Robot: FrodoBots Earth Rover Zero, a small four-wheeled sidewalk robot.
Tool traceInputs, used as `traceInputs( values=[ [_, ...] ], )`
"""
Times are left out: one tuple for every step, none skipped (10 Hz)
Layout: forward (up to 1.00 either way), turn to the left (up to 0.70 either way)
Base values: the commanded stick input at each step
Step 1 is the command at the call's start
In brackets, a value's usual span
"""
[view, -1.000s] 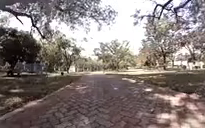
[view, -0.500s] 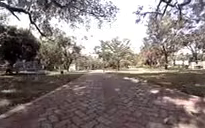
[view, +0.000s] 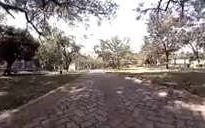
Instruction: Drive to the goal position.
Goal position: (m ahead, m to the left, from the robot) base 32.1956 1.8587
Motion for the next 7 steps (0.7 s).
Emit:
traceInputs(
  values=[
    [0.70,0.00],
    [0.70,0.00],
    [0.70,0.00],
    [0.70,0.00],
    [0.70,0.00],
    [0.70,0.00],
    [0.70,0.00]
  ],
)
